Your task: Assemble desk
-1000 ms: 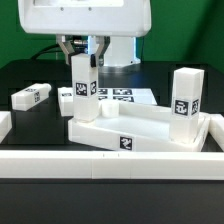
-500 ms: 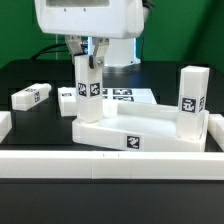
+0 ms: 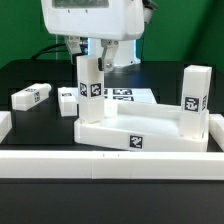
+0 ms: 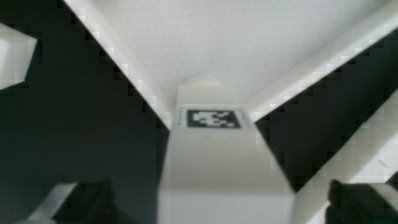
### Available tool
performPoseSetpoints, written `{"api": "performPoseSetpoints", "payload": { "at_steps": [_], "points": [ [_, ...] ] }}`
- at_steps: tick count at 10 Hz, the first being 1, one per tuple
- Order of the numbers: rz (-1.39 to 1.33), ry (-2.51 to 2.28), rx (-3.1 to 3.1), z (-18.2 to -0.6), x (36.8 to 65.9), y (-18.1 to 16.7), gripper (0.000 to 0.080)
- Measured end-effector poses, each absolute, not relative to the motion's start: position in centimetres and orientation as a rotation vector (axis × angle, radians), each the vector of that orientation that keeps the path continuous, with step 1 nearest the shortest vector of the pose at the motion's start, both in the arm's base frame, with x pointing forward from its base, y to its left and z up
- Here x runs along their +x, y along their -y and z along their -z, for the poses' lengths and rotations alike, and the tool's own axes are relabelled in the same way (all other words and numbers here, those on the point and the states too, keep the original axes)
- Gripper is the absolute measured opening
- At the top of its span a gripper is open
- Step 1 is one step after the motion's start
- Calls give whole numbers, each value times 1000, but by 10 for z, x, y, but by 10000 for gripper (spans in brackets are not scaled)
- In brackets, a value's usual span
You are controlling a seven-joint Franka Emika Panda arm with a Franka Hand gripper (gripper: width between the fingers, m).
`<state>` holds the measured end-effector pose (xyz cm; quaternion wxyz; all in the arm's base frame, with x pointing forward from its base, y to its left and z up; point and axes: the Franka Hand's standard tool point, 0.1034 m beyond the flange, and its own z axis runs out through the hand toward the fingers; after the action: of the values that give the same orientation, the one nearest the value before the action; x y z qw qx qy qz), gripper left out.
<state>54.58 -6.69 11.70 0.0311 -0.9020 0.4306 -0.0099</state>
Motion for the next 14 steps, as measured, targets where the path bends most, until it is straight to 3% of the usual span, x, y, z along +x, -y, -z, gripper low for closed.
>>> {"api": "performPoseSetpoints", "payload": {
  "at_steps": [14],
  "points": [
    [97,433,-3114,-113,549,73,649]
  ]
}}
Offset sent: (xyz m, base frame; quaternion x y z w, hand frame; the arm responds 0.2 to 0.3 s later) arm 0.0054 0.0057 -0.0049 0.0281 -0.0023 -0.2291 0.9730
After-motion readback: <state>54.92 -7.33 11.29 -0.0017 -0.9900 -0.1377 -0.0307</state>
